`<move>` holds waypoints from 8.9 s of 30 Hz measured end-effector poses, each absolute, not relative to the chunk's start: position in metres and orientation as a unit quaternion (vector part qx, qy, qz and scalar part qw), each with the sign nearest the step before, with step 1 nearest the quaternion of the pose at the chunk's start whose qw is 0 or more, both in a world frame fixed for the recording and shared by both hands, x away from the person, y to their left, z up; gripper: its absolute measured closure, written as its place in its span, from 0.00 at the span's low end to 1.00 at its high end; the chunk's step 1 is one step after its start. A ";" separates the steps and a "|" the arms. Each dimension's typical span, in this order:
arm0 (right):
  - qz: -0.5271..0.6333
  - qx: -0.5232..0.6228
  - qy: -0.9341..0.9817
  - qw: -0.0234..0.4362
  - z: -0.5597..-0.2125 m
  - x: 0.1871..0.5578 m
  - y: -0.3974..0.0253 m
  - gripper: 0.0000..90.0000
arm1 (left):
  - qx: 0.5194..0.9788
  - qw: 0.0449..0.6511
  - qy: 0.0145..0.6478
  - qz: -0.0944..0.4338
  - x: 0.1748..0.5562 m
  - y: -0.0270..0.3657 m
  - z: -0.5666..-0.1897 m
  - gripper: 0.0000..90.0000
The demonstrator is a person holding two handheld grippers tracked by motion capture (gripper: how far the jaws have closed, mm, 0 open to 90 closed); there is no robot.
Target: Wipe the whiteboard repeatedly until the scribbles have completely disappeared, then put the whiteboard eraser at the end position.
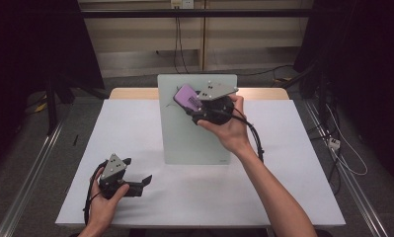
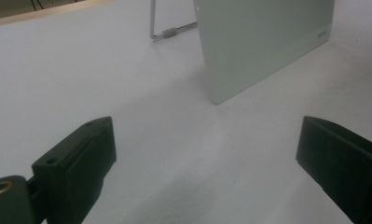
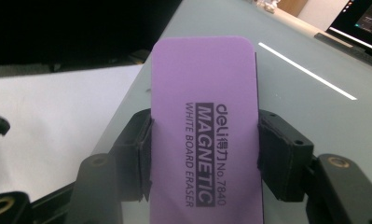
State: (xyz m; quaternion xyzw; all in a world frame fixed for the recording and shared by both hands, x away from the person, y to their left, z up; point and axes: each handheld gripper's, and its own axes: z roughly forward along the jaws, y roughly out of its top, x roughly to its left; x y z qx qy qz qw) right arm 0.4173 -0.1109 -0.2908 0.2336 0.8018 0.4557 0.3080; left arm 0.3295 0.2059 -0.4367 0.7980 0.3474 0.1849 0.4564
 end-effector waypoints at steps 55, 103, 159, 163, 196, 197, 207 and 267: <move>0.448 0.227 0.811 0.299 -0.298 0.420 -0.069 0.46 | 0.798 0.454 0.348 0.188 0.329 0.206 -0.437 0.05; 0.457 0.271 0.789 0.308 -0.300 0.405 -0.143 0.46 | 0.798 0.455 0.348 0.186 0.330 0.205 -0.438 0.05; 0.449 0.272 0.834 0.170 -0.371 0.368 -0.172 0.46 | 0.797 0.452 0.358 0.181 0.328 0.209 -0.440 0.05; 0.447 0.267 0.838 0.163 -0.372 0.364 -0.172 0.46 | 0.797 0.451 0.358 0.180 0.329 0.209 -0.440 0.05; 0.385 0.220 0.893 0.080 -0.396 0.351 -0.158 0.46 | 0.795 0.453 0.357 0.187 0.327 0.211 -0.437 0.05; 0.384 0.217 0.894 0.079 -0.396 0.350 -0.157 0.46 | 0.795 0.453 0.358 0.187 0.327 0.211 -0.437 0.05; 0.360 0.195 0.911 0.049 -0.402 0.345 -0.148 0.46 | 0.796 0.452 0.357 0.185 0.329 0.210 -0.438 0.05; 0.308 0.169 0.936 0.012 -0.435 0.347 -0.118 0.45 | 0.800 0.448 0.355 0.182 0.329 0.210 -0.439 0.05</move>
